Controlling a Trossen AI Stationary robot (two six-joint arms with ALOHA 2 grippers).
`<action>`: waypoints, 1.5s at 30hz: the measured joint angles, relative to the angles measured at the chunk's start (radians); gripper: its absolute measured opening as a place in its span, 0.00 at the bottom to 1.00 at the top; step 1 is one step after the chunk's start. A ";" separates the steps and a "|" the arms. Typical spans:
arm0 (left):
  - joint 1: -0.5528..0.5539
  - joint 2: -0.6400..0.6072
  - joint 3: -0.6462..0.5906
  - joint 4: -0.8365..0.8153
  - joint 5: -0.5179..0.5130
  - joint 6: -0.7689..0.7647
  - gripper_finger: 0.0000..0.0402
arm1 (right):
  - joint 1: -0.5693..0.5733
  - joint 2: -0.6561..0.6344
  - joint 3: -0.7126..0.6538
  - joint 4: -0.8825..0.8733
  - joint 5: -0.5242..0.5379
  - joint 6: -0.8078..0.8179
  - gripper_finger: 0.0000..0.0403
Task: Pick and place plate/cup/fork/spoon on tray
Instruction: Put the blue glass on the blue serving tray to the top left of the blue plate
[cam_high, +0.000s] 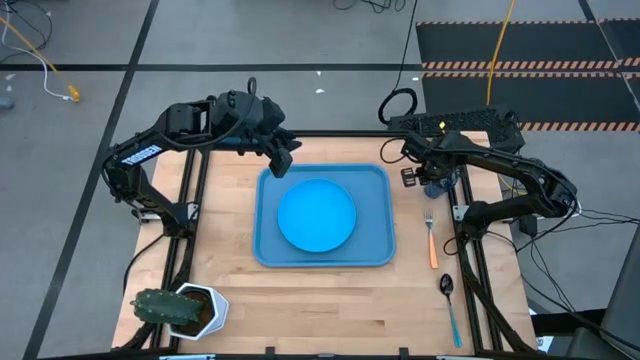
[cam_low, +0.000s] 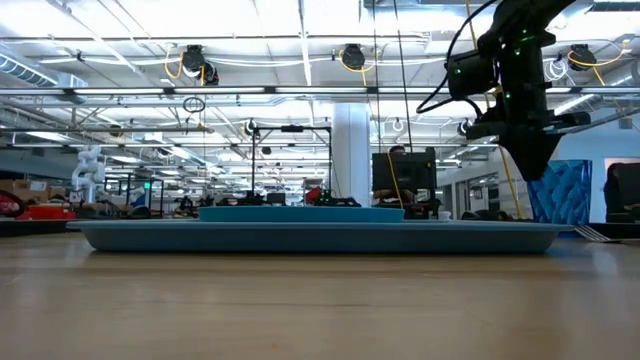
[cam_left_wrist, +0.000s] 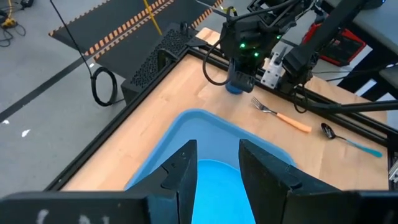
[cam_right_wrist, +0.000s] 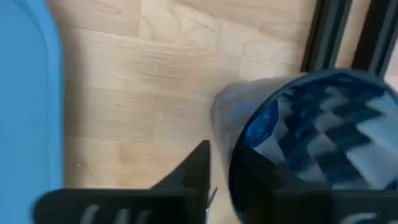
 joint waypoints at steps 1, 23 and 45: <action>0.000 0.000 0.000 0.000 0.000 0.005 0.30 | 0.000 0.000 0.000 0.005 0.000 -0.008 0.07; 0.009 0.007 0.000 -0.003 0.034 -0.042 0.30 | 0.003 0.000 0.087 0.037 -0.027 -0.143 0.00; 0.110 0.040 0.000 -0.022 0.094 -0.009 0.30 | 0.229 0.337 0.744 -0.105 -0.101 -0.260 0.00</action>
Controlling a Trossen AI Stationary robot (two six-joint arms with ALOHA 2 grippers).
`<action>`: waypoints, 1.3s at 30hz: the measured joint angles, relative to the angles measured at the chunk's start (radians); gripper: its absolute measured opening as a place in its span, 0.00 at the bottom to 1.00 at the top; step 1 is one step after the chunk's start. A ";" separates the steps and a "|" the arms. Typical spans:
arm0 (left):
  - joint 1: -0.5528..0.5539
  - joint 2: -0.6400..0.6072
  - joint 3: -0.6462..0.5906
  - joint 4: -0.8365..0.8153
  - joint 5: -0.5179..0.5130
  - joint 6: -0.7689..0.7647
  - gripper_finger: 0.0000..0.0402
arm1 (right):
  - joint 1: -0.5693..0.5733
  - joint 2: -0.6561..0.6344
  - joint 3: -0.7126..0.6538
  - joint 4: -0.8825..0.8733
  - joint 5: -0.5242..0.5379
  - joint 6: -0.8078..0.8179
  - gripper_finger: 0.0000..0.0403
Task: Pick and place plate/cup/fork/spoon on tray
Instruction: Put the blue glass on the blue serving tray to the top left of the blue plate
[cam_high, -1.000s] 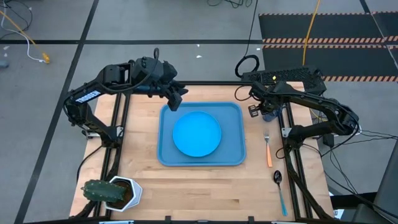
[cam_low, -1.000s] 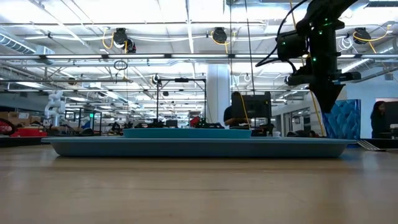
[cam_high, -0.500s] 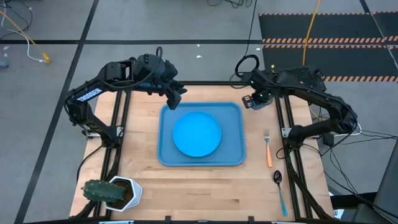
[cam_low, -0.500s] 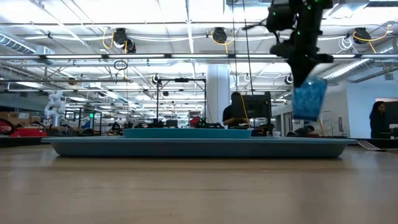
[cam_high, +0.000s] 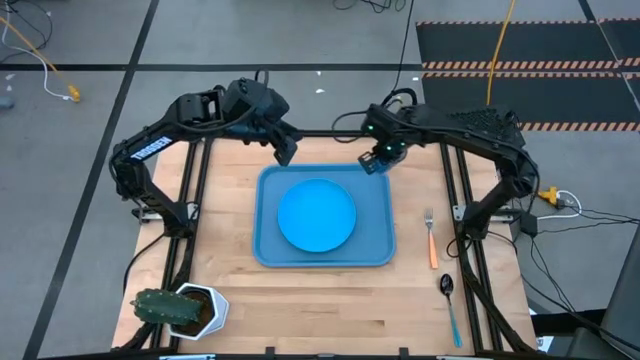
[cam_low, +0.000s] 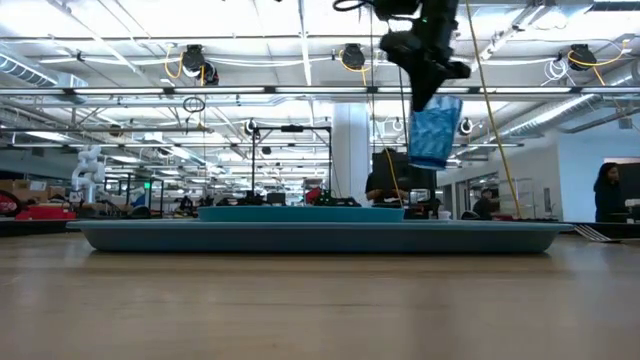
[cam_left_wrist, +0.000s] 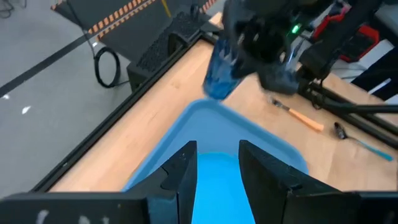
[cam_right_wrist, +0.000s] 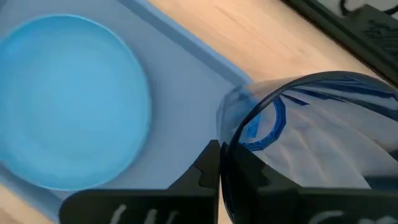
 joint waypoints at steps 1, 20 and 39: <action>0.000 0.003 0.000 0.003 0.010 -0.001 0.30 | 0.005 0.018 0.021 0.000 -0.010 0.001 0.00; -0.003 -0.091 0.000 -0.038 -0.012 0.147 0.30 | 0.103 0.263 0.281 0.181 -0.106 0.004 0.00; -0.111 -0.075 -0.001 -0.304 -0.049 0.071 0.30 | 0.160 0.276 0.271 0.277 -0.288 -0.242 0.00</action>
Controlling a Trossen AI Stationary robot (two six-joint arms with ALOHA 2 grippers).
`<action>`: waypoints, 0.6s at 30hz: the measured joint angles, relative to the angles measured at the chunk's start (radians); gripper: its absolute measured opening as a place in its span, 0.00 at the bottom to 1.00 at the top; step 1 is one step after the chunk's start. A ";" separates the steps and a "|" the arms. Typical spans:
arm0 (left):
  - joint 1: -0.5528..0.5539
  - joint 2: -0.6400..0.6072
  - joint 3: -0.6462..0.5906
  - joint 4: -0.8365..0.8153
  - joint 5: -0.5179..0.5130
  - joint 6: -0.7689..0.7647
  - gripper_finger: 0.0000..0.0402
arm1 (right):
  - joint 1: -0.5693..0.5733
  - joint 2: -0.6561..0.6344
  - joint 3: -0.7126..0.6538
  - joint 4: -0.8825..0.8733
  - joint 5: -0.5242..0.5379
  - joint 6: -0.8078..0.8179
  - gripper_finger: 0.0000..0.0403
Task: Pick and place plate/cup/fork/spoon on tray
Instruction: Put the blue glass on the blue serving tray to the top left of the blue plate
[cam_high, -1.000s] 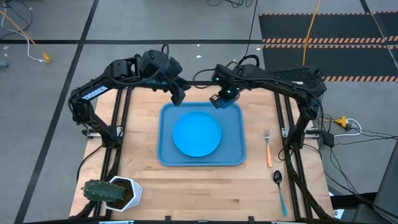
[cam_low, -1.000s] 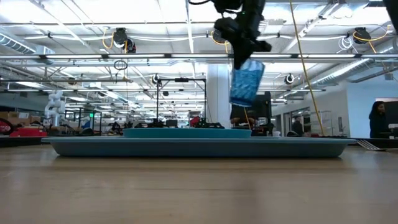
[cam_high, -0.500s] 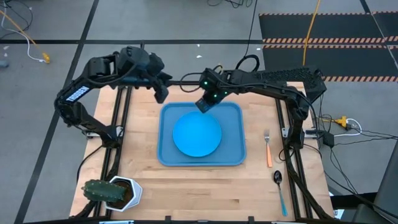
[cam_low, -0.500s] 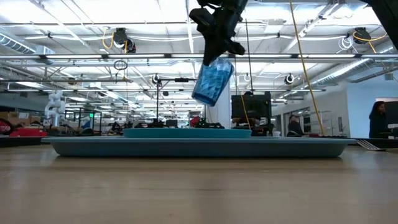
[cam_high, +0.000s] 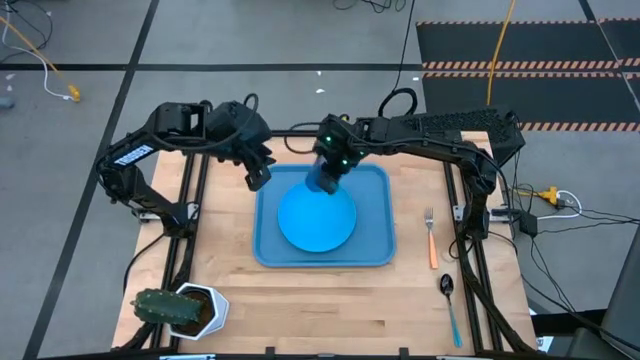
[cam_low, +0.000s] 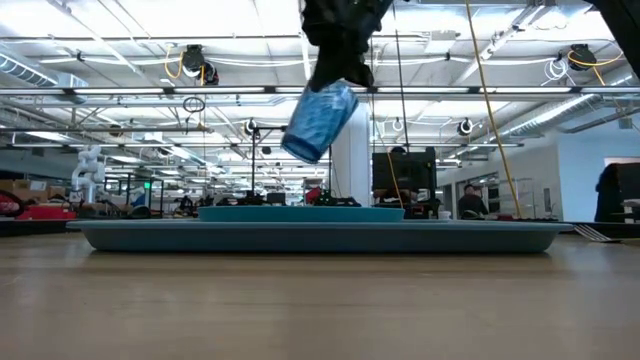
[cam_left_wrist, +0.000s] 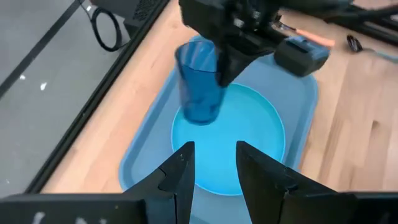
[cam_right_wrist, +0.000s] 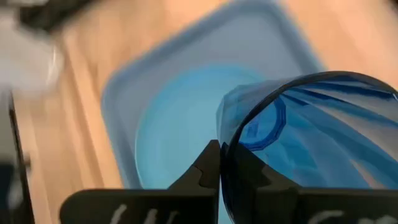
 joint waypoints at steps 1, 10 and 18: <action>0.000 0.000 0.000 0.000 0.000 0.009 0.30 | 0.007 0.000 0.000 -0.031 -0.006 -0.038 0.00; 0.009 -0.003 0.000 0.071 -0.003 -0.095 0.30 | 0.120 0.000 -0.052 -0.127 0.032 -0.174 0.00; 0.009 -0.004 0.000 0.119 -0.003 -0.208 0.30 | 0.161 0.000 -0.208 -0.026 0.103 -0.081 0.00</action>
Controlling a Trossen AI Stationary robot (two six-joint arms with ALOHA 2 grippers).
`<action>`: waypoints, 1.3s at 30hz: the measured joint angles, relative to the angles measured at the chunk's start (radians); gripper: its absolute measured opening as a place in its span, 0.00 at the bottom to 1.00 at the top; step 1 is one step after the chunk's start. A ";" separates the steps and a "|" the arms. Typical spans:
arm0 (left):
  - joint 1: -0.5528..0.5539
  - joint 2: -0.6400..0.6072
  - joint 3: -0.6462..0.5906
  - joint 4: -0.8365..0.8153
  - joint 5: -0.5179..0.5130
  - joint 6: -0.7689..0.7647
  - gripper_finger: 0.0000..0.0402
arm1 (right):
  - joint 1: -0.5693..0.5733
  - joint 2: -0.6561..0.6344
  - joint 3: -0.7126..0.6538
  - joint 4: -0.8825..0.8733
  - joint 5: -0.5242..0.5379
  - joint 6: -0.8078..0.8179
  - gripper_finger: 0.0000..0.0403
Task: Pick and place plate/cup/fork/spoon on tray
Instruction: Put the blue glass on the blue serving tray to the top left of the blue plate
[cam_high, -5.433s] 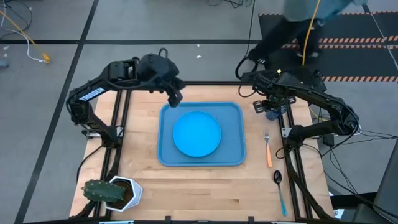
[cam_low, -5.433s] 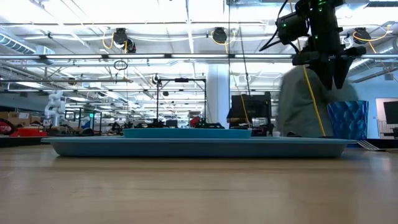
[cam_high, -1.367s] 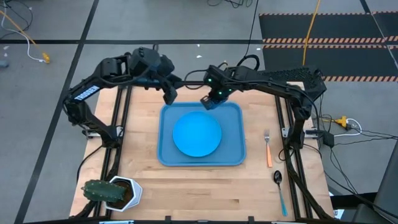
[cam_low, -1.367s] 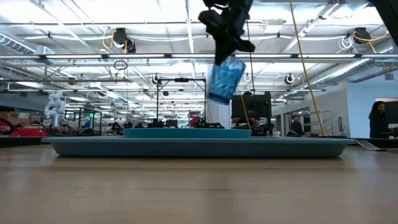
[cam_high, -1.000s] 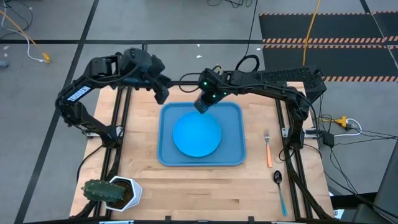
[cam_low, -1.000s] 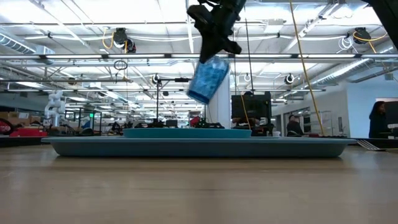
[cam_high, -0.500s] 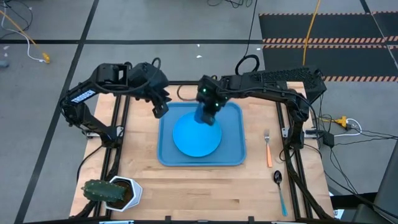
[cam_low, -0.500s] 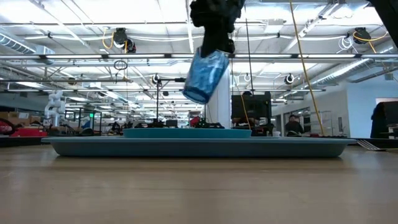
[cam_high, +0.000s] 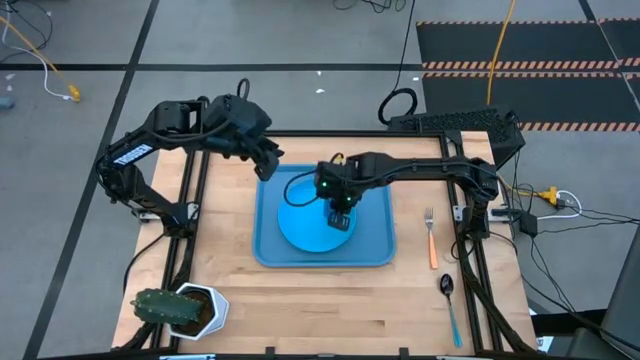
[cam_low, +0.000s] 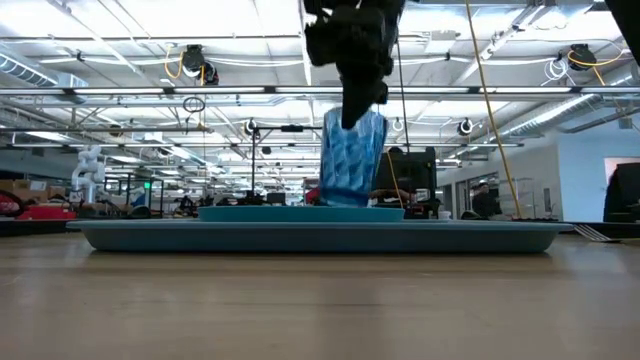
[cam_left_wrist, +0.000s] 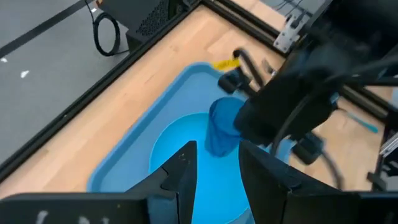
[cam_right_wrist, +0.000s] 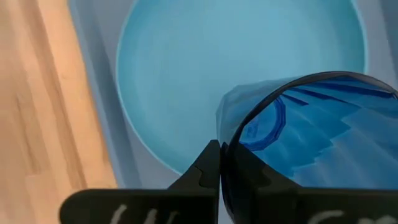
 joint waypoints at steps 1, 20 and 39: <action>0.000 0.000 0.000 0.012 0.000 -0.006 0.30 | 0.000 0.000 -0.019 0.015 -0.001 0.002 0.00; 0.001 0.000 0.000 0.046 -0.013 -0.098 0.30 | 0.000 0.000 -0.121 0.136 -0.003 0.018 0.02; -0.002 0.028 0.001 0.140 -0.014 -0.092 0.30 | 0.000 -0.038 -0.122 0.179 -0.032 0.027 0.34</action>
